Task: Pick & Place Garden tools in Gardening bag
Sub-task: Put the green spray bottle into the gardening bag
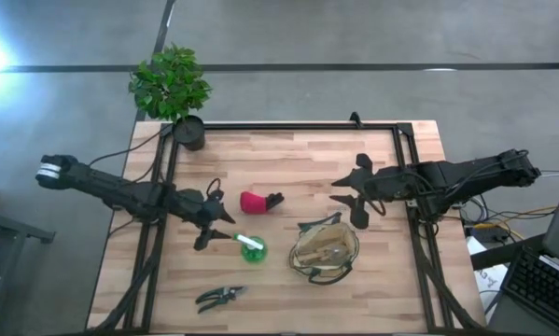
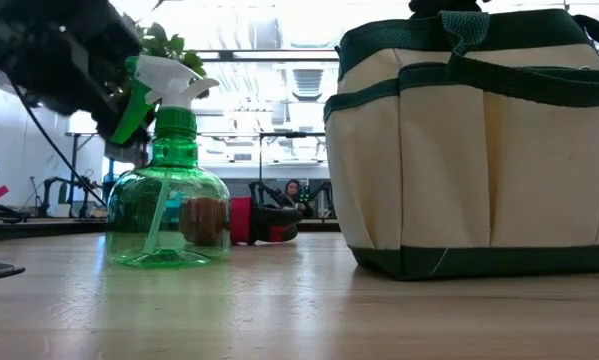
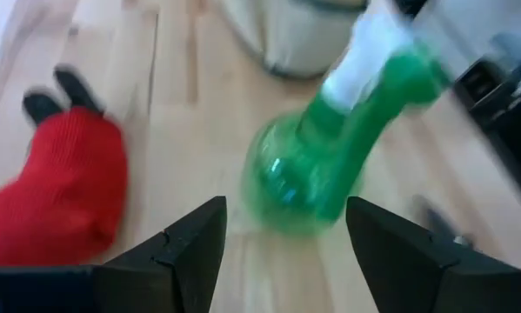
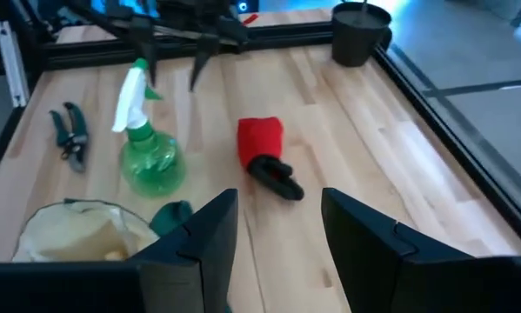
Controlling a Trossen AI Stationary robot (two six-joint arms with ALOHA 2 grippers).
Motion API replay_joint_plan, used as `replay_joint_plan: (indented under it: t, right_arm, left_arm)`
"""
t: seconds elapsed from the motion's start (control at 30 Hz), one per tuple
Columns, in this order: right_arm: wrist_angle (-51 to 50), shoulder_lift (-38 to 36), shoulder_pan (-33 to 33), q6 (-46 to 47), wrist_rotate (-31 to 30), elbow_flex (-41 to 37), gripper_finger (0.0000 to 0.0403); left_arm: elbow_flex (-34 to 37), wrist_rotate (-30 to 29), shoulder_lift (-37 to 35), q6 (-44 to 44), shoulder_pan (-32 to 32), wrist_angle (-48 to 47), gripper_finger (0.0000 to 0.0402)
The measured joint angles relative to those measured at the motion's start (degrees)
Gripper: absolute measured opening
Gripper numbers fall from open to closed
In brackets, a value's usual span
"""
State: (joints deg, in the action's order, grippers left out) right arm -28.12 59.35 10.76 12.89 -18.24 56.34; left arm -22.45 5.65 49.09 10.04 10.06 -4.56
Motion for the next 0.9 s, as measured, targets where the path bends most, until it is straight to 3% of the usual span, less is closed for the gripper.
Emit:
replay_joint_plan:
  t: [0.2, 0.67, 0.9]
  right_arm:
    - [0.06, 0.19, -1.35, 0.0, -0.02, 0.0, 0.0164]
    - [0.02, 0.33, -1.7, -0.26, 0.06, 0.0, 0.0157]
    - [0.04, 0.33, -1.7, -0.46, 0.06, 0.0, 0.0158]
  left_arm:
    - [-0.91, 3.35, 0.4, -0.57, 0.29, 8.01, 0.0241]
    - [-0.8, 3.52, 3.17, -3.3, 0.72, 6.88, 0.0241]
    - [-0.8, 6.79, 7.07, -3.32, 1.04, 14.84, 0.0241]
